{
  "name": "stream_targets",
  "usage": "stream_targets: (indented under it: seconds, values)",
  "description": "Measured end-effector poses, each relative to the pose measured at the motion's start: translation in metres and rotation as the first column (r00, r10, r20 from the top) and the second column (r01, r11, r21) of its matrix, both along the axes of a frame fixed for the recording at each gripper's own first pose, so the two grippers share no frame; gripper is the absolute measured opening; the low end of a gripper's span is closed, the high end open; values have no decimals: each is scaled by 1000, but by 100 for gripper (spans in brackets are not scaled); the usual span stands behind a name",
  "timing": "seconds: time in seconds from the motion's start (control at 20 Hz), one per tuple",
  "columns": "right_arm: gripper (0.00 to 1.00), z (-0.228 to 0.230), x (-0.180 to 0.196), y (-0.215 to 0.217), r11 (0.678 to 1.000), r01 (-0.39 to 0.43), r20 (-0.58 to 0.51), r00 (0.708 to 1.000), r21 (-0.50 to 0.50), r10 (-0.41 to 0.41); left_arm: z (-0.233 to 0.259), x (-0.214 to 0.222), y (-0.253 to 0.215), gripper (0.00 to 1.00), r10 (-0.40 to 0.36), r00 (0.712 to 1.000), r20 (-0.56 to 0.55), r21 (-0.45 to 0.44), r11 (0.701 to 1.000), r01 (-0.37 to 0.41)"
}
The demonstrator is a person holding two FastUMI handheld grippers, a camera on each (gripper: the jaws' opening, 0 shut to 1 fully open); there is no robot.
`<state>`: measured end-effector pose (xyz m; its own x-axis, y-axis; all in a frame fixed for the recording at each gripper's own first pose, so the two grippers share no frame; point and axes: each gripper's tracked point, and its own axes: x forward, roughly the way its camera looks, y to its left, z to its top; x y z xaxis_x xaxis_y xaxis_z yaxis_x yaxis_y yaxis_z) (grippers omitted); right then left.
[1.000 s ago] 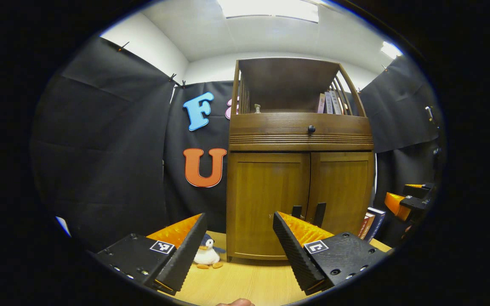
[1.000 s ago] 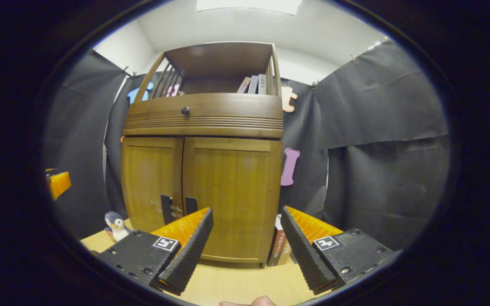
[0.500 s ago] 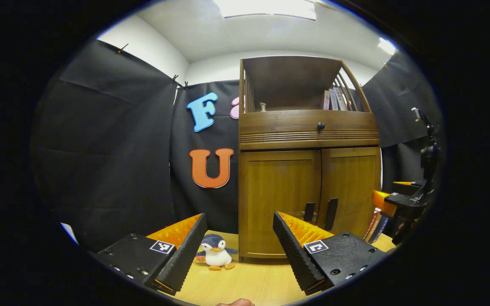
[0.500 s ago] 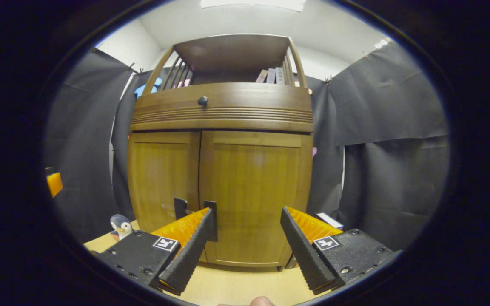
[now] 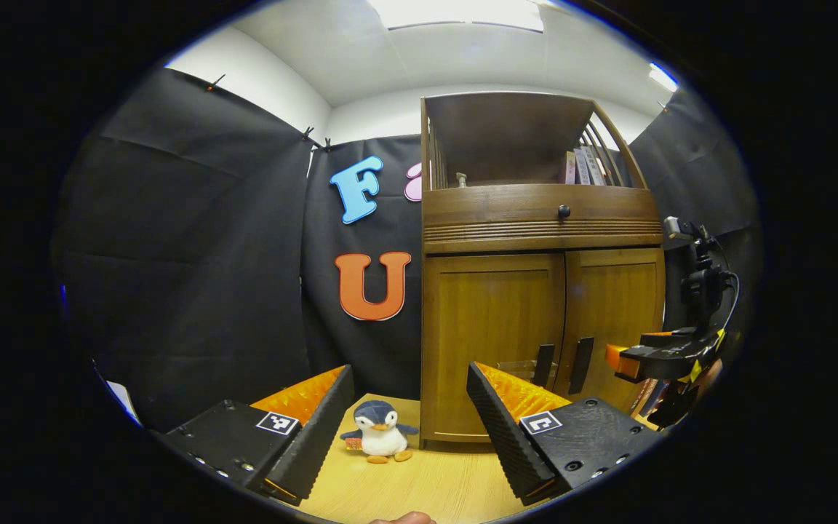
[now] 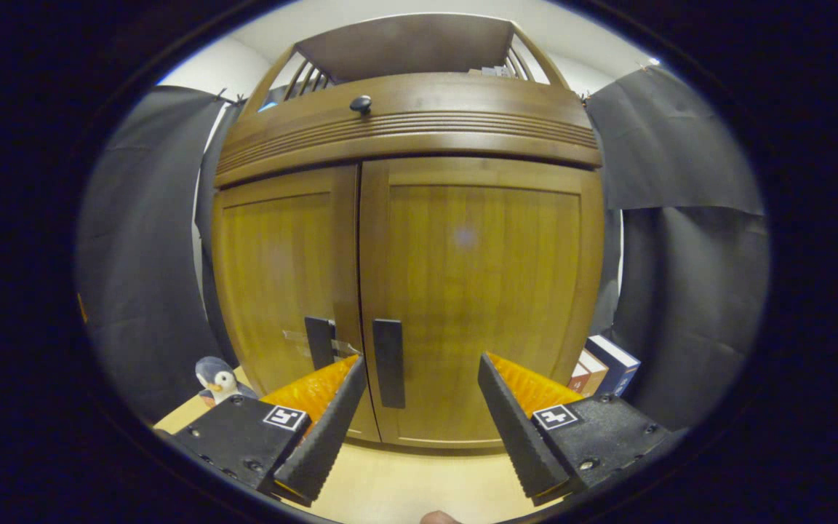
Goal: Open the right door of the double-door shoe cabinet with the right hand, and open the left door with the left hand.
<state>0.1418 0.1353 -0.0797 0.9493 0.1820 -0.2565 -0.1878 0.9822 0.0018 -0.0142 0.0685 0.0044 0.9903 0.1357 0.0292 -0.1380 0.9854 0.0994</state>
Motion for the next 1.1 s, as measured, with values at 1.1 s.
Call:
stream_targets:
  seconds: [1.1]
  values:
    - [59,-63,75,44,999,21,-150,989,29,-17,-15,8,10,95,12,998,-69,54,998,-8]
